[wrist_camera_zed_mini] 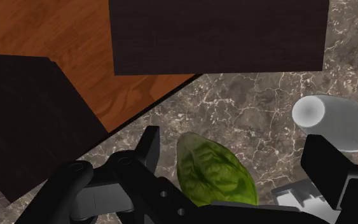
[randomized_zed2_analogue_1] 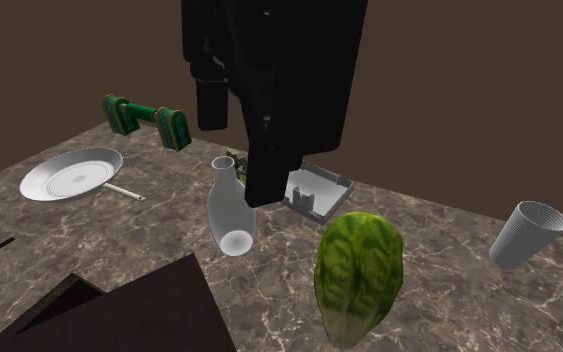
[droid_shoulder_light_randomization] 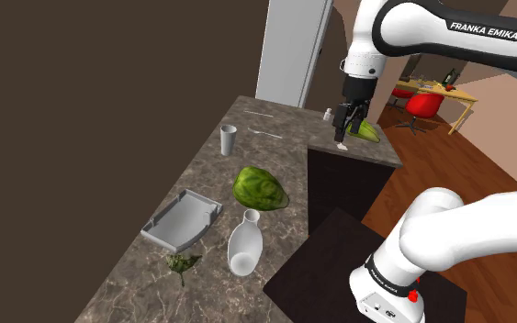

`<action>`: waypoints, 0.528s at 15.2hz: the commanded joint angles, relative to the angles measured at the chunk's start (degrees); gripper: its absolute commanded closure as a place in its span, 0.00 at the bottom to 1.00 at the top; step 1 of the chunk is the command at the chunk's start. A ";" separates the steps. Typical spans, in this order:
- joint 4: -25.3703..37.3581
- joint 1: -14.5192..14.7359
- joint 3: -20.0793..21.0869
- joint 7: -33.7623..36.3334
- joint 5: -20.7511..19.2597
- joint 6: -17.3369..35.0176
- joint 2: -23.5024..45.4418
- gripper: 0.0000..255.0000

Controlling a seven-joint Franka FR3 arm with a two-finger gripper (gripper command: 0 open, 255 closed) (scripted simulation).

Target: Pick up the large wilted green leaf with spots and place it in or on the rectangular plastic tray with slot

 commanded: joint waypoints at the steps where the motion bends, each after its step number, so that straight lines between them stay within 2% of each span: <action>1: 0.00 0.00 0.00 0.00 0.00 0.00 0.00 0.00; 8: -5.12 3.13 5.14 5.73 6.07 9.73 4.55 0.00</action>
